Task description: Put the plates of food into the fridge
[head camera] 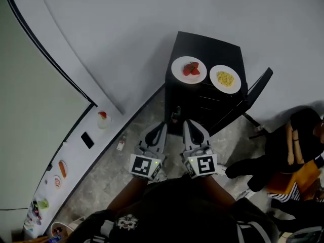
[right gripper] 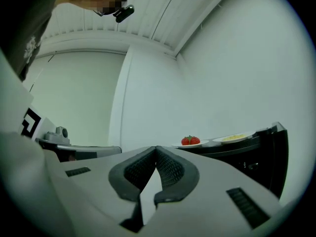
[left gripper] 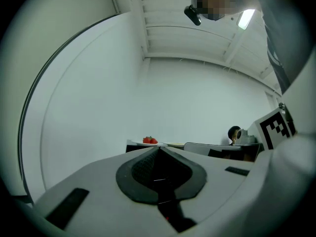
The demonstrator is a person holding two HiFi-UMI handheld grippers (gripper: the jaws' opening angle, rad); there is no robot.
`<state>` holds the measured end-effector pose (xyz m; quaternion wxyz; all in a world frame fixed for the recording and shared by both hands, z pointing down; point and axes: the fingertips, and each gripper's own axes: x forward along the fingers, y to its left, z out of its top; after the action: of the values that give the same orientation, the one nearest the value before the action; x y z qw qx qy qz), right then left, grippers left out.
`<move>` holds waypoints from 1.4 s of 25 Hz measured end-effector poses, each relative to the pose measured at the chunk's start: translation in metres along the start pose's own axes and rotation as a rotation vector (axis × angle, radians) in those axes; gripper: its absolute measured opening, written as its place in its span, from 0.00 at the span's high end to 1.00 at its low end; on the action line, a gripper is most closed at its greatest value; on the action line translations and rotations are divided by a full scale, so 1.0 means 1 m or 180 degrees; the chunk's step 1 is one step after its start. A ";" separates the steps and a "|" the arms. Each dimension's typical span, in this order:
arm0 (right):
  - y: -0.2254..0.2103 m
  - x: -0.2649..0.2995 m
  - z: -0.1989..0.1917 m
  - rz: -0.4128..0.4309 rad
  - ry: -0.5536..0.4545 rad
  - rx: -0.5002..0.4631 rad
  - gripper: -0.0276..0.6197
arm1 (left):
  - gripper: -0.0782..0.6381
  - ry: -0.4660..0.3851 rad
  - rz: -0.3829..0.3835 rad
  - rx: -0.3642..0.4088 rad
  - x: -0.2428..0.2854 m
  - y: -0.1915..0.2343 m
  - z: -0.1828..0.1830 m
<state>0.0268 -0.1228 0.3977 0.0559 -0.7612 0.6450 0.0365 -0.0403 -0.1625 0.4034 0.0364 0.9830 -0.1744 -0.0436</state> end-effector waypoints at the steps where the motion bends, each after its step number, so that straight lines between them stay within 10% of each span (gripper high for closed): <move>1: -0.004 -0.001 0.002 -0.0063 -0.0005 -0.0009 0.92 | 0.86 -0.0007 -0.0070 -0.0003 0.005 -0.003 0.001; 23: -0.114 -0.014 0.004 -0.0543 0.0071 -0.0081 0.92 | 0.86 0.0212 -0.0499 0.0164 0.086 -0.046 -0.017; 35: -0.161 0.002 -0.001 -0.0650 0.0102 0.0962 0.79 | 0.86 0.0317 -0.0484 0.0135 0.095 -0.043 -0.025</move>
<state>0.1861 -0.0993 0.4045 0.1629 -0.8061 0.5634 -0.0789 0.0655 -0.1536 0.4170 0.0207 0.9949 -0.0982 0.0064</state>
